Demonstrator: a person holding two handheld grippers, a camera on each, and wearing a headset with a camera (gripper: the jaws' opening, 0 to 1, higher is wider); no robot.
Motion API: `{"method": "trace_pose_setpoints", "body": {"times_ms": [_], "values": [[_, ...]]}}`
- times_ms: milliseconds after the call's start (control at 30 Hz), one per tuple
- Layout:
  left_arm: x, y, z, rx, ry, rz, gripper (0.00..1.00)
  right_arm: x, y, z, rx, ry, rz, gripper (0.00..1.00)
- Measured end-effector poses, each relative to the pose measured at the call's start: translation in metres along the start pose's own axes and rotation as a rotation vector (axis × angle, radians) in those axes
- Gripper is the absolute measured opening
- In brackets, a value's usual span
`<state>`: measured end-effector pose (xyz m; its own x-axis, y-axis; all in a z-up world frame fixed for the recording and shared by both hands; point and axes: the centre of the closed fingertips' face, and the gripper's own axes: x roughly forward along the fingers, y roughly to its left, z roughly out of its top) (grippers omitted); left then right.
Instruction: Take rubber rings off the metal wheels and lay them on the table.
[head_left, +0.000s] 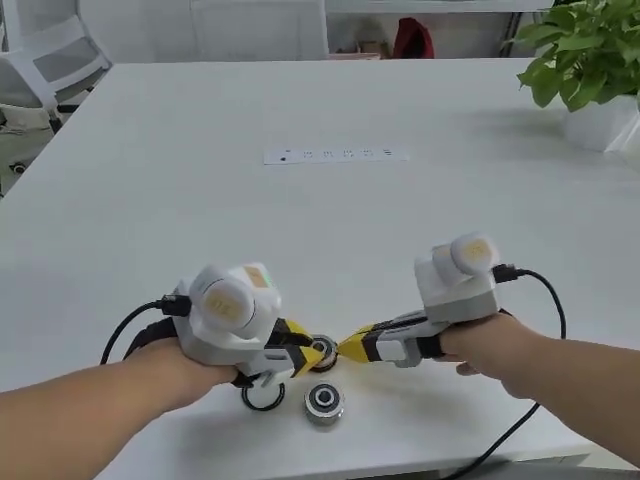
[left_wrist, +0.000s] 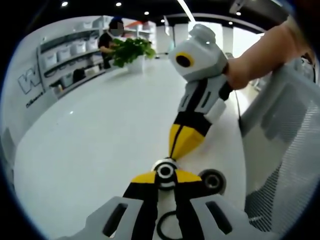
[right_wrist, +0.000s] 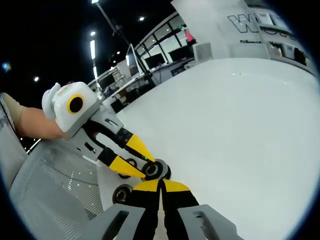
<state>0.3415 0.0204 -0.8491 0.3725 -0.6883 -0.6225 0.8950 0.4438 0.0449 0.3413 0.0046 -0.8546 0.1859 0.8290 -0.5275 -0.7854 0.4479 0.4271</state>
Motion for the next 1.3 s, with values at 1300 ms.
{"method": "trace_pose_setpoints", "body": {"times_ms": [1300], "values": [[0.001, 0.0, 0.001, 0.039, 0.031, 0.03, 0.11, 0.009, 0.025, 0.02, -0.069, -0.075, 0.092, 0.0]]}}
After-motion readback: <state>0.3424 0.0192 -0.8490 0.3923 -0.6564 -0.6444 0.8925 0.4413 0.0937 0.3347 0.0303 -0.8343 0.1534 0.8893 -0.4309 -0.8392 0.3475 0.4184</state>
